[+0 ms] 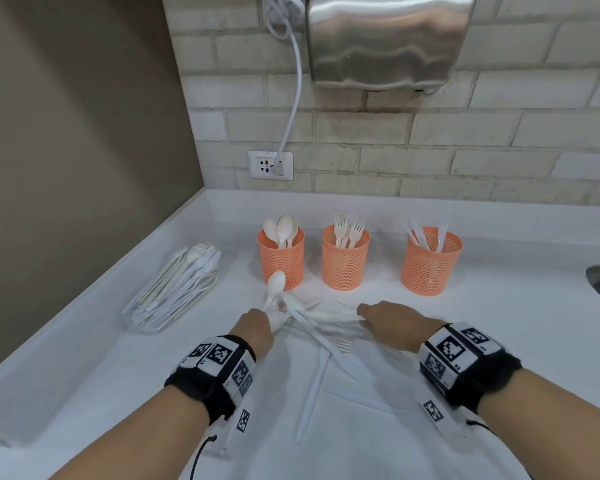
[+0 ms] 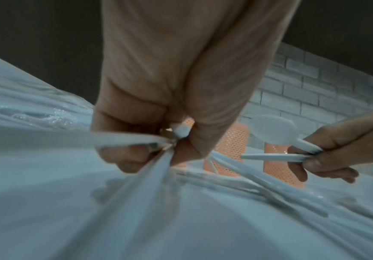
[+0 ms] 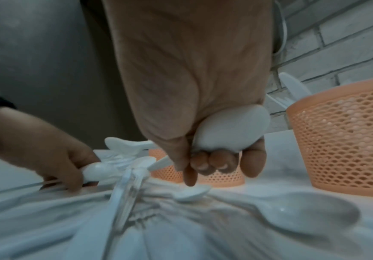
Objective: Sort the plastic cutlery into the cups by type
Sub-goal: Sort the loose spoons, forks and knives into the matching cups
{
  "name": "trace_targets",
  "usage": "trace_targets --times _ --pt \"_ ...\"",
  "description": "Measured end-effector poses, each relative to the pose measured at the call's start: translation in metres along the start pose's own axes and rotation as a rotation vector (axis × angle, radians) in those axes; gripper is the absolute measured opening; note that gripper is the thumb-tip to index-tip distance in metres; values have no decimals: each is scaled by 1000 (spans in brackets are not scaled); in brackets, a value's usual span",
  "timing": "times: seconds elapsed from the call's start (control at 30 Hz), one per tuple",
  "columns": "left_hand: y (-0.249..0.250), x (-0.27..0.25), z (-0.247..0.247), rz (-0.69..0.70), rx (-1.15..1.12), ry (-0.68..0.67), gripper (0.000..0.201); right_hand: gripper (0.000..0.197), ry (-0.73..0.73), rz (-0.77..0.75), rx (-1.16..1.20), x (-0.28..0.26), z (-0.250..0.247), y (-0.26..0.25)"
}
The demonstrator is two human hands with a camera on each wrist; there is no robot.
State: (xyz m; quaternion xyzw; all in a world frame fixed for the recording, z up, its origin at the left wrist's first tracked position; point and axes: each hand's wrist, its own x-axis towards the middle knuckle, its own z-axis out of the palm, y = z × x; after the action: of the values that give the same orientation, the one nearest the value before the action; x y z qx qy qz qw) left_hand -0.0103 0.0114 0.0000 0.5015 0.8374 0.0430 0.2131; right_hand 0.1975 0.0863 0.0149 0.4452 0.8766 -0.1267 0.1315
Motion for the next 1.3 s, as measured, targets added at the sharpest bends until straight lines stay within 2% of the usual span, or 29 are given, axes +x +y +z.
trace_targets --times 0.1,0.23,0.33,0.4,0.47,0.57,0.67,0.77,0.83,0.9,1.03,1.1,1.2,1.3 --pt "-4 -4 -3 26 -127 -16 24 25 44 -37 208 -5 -6 2" --pt "-8 -13 -9 85 -251 -23 3 28 64 -56 554 -7 -2 0" --pt "-9 -18 -17 118 -315 -13 14 28 109 -77 831 -6 -1 -6" --pt "-7 -23 -24 159 -337 31 7 25 151 -111 983 -7 -3 -13" --pt "-2 -28 -31 197 -373 75 8 22 178 -153 1056 -5 -3 -21" --pt "8 -33 -37 261 -493 94 10 35 233 -143 1024 -1 -1 -34" --pt "18 -33 -34 311 -598 113 13 23 270 -192 1114 0 -3 -45" --pt "24 -30 -25 353 -642 134 22 45 228 -167 1287 1 -8 -51" --pt "26 -30 -21 377 -700 132 20 56 217 -140 1312 2 -10 -51" --pt "27 -31 -19 407 -807 76 24 55 217 -148 1303 1 -9 -50" --pt "30 -32 -17 431 -978 -3 23 25 285 -176 1268 -4 -11 -52" --pt "34 -32 -17 427 -1044 1 16 23 406 -153 1220 -3 -14 -52" --pt "38 -31 -19 500 -978 82 27 25 555 -142 1032 0 -20 -46" --pt "35 -26 -30 553 -866 151 28 23 567 -128 903 1 -31 -38"
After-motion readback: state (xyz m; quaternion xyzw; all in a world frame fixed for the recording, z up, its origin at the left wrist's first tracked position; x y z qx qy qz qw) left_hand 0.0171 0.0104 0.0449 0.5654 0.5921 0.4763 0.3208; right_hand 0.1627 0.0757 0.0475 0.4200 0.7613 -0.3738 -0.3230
